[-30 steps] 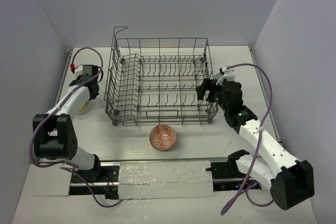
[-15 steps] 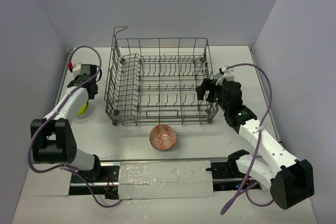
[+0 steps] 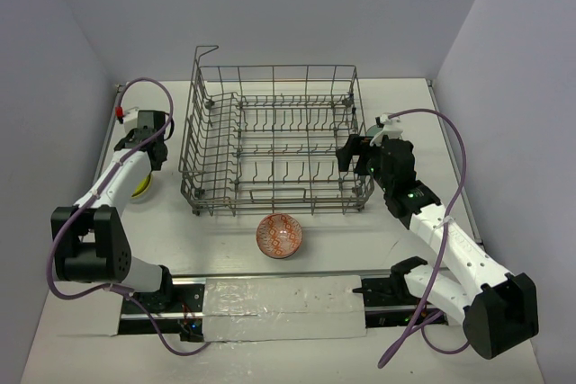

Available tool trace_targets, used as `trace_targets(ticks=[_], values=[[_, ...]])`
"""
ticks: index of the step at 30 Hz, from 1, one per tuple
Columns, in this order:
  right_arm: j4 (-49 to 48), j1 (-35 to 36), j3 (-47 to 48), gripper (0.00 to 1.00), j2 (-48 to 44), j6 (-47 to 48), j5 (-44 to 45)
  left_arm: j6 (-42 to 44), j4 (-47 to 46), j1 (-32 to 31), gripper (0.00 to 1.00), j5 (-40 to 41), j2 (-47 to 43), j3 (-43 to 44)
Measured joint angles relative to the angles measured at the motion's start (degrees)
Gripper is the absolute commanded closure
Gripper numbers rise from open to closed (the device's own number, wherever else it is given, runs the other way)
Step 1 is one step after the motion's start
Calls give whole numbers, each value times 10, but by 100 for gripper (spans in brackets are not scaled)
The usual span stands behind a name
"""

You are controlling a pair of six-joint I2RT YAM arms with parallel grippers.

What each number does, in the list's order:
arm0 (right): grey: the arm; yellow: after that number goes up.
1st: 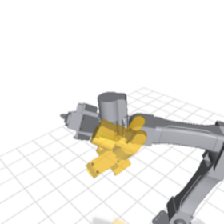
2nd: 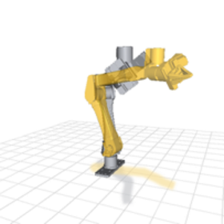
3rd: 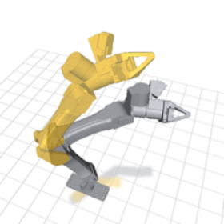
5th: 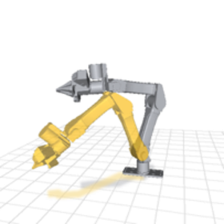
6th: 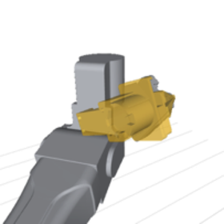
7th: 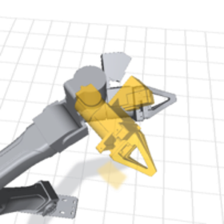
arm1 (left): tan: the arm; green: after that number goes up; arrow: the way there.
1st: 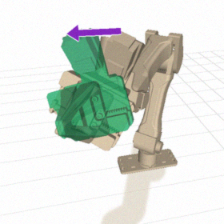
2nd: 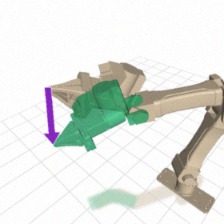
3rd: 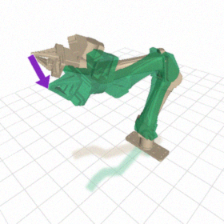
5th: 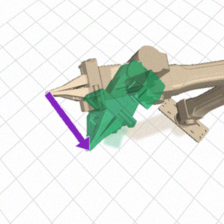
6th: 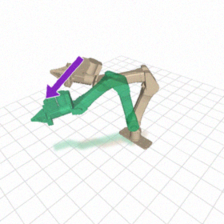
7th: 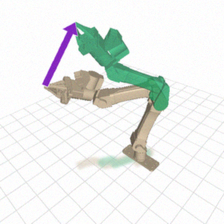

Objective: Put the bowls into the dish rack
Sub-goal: Pick up the bowl from the bowl.

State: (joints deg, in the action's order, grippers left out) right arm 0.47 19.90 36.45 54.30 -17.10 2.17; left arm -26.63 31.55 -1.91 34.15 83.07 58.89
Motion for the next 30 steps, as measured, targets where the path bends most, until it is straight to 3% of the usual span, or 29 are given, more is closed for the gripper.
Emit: trace_targets(ticks=[10,30], values=[[0,0,0,9,0,0,0,0,0,-1,73,2,0,0],[0,0,5,9,18,0,0,0,7,-10,71,5,33,0]])
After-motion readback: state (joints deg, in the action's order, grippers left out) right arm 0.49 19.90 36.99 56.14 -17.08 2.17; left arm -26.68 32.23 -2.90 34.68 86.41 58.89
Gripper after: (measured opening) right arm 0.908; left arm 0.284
